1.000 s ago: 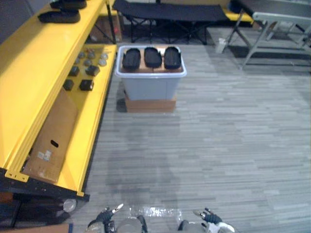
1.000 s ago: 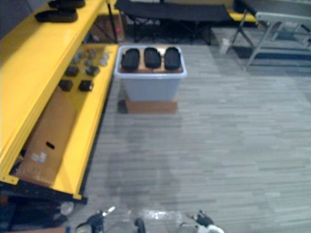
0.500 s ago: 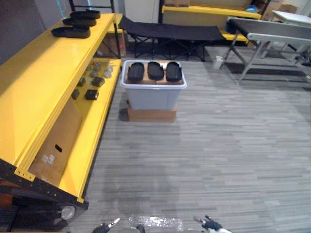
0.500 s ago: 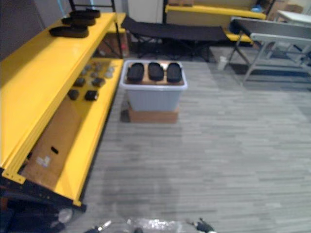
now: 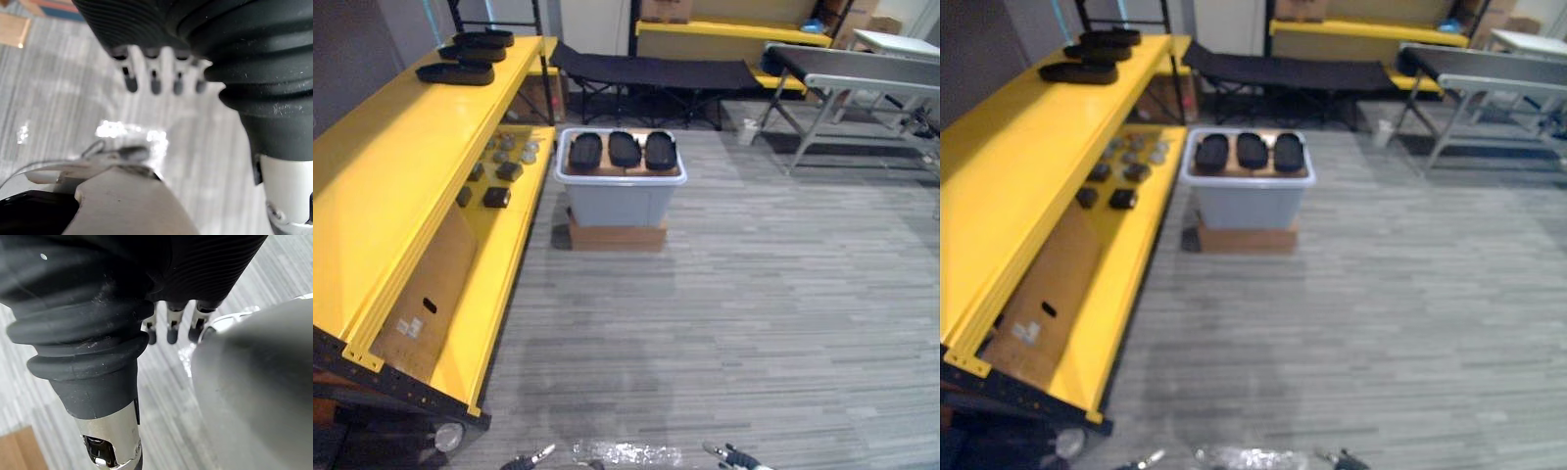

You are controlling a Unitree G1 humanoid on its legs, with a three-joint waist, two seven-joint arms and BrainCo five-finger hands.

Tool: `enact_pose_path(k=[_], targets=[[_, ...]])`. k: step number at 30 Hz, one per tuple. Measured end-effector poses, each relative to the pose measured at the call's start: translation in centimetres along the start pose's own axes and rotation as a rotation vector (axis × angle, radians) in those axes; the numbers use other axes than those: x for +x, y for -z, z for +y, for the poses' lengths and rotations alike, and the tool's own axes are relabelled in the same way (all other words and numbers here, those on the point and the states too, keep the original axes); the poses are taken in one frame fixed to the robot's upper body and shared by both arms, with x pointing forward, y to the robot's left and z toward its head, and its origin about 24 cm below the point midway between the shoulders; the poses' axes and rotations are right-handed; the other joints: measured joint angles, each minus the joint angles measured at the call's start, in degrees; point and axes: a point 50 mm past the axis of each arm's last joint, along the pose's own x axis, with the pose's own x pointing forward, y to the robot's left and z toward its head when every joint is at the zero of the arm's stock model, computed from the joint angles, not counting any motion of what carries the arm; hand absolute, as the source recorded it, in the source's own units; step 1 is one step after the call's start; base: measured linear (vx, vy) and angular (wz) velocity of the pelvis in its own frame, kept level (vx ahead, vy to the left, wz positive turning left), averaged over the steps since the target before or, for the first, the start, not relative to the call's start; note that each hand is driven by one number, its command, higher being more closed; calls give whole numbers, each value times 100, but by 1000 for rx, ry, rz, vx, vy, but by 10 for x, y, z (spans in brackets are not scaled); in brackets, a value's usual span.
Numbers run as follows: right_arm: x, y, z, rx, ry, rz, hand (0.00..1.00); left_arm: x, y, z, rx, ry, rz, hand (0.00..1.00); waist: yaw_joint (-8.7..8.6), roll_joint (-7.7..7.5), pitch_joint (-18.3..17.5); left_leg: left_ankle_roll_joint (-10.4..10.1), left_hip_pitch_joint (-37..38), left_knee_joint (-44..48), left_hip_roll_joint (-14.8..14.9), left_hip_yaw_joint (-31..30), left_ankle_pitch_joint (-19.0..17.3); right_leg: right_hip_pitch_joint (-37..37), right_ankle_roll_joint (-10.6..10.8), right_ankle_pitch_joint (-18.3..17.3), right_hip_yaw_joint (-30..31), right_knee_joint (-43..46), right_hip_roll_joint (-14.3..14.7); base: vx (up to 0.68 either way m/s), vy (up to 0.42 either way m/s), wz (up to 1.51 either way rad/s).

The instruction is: Walk over and take plastic housings, then place them on the shelf

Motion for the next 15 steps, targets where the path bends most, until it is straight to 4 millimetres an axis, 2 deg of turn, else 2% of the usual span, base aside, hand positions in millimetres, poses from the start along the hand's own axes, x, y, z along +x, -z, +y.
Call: enact_pose_path(k=[6, 10, 12, 13, 14, 15], targets=[[0, -4, -1, 56, 14, 6, 0, 0, 18, 2, -18, -7, 73, 0, 0, 37, -19, -26, -7, 3, 37, 29, -16, 2, 20, 73, 3, -118, 61, 2, -6, -1], [0, -6, -7, 86, 31, 6, 0, -1, 28, 3, -30, -9, 98, 0, 22, 115, -34, -34, -35, 7, 63, 170, -109, -114, 13, 34, 72, -49, 50, -12, 6, -14], [-1, -11, -9, 108, 39, -13, 0, -1, 30, 4, -30, -10, 102, 0, 17, 100, -57, 6, -160, 37, 16, 208, -253, -545, 31, -356, 154, 708, -188, 8, 60, -12], [-2, -13, -12, 112, 44, -21, 0, -1, 30, 4, -27, -10, 103, 0, 5, 89, -57, 26, -168, 38, -11, 181, -272, -674, 54, -437, 134, 1016, -285, 102, 46, 9], [-3, -17, -18, 126, 56, -40, 0, -1, 30, 3, -6, -13, 101, 0, -17, 97, -45, 94, -163, 93, -17, 117, -337, -933, -37, -535, 101, 1715, -463, 113, 36, 30], [-4, -22, -23, 150, 65, -71, 0, -1, 29, 3, 3, -15, 98, 0, -40, 126, 6, 149, -171, 394, 54, -23, -475, -1169, -113, -488, 27, 2610, -640, 172, 23, 38]])
